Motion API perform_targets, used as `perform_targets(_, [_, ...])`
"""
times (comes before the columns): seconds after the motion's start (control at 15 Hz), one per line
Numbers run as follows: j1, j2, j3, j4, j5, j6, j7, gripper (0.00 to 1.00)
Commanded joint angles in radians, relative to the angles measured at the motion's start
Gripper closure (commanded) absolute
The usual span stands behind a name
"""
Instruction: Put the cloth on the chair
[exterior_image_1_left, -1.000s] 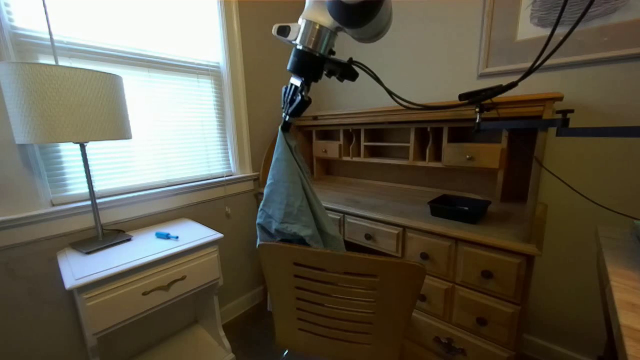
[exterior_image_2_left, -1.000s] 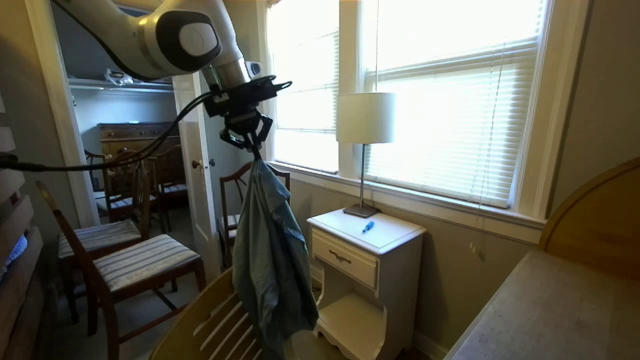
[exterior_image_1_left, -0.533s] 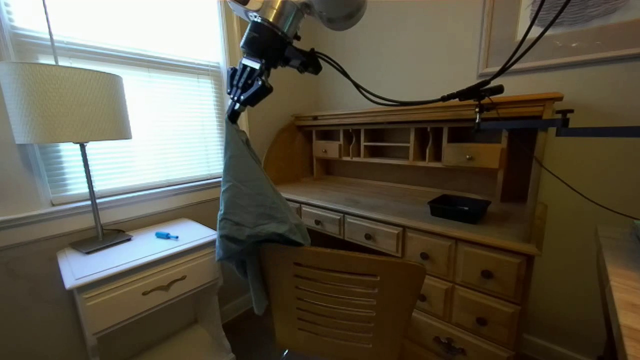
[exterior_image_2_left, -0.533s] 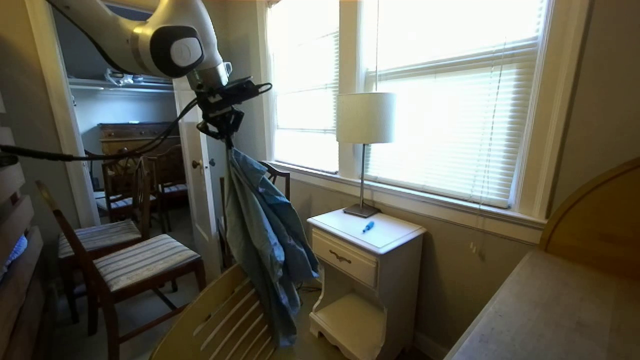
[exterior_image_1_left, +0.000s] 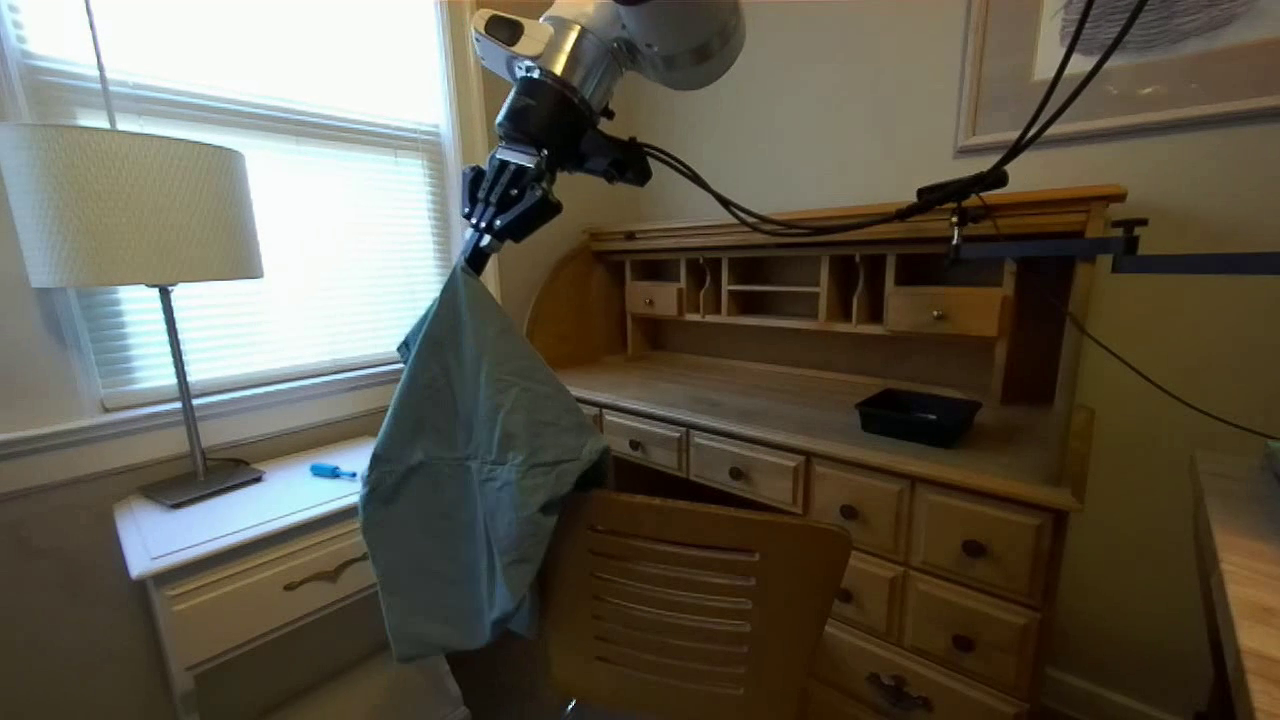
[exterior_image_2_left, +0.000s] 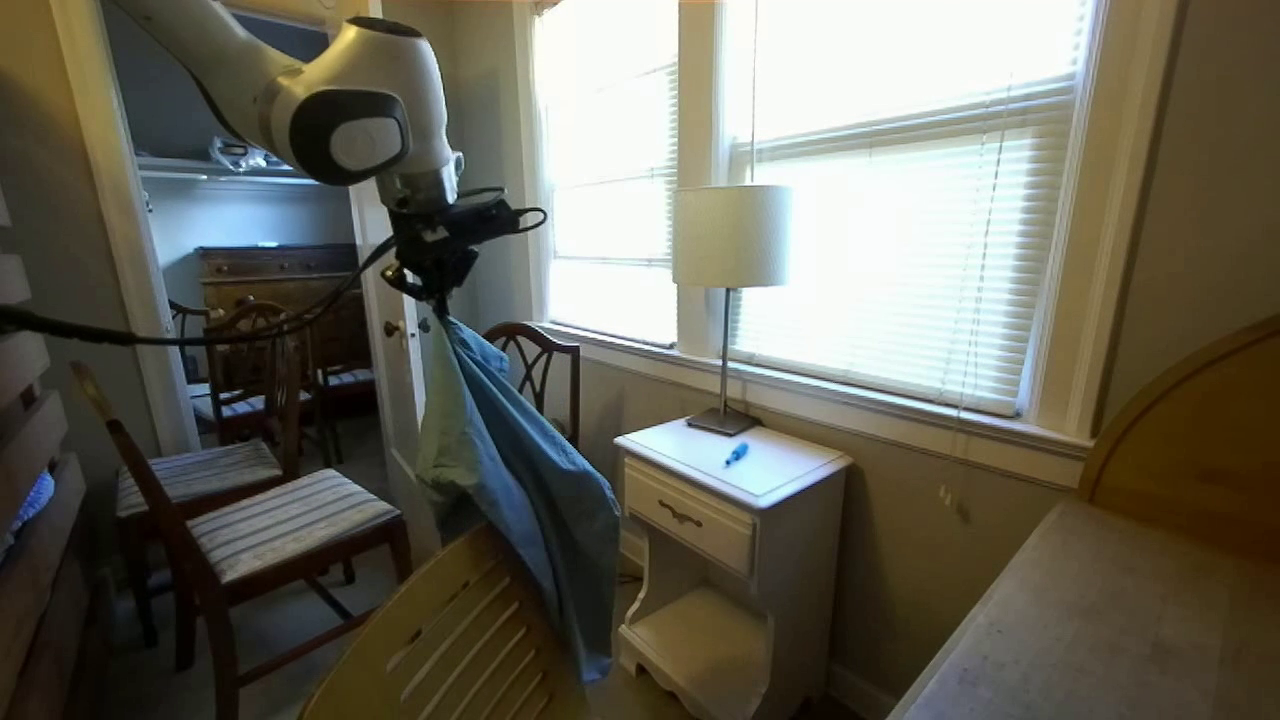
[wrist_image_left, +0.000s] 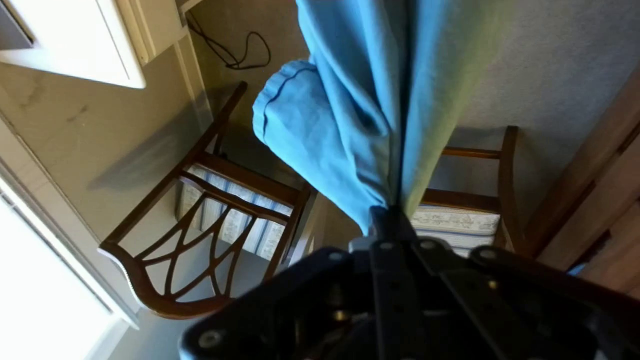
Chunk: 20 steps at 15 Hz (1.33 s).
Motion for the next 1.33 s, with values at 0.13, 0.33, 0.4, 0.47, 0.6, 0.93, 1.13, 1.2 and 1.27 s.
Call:
perform_targets(0.13, [-0.030,-0.032,0.042,-0.031,0.076,-0.112,-0.232,1.00])
perform_targets(0.33, [0.007,-0.069,-0.014,-0.072,0.075,-0.133,-0.148,1.00])
perform_targets(0.4, [0.025,-0.088,-0.042,-0.099,0.074,-0.119,-0.077,1.00])
perform_targets(0.47, [0.032,-0.095,-0.054,-0.113,0.075,-0.115,-0.041,1.00])
perform_targets(0.6, [0.064,-0.119,-0.091,-0.155,0.061,-0.116,0.083,1.00])
perform_targets(0.93, [0.128,-0.161,-0.128,-0.234,0.041,-0.156,0.362,1.00])
perform_targets(1.13, [0.155,-0.168,-0.138,-0.263,0.043,-0.198,0.532,1.00])
perform_targets(1.2, [0.156,-0.166,-0.140,-0.275,0.051,-0.163,0.579,1.00])
perform_targets(1.27, [0.139,-0.158,-0.118,-0.290,0.089,-0.080,0.552,1.00])
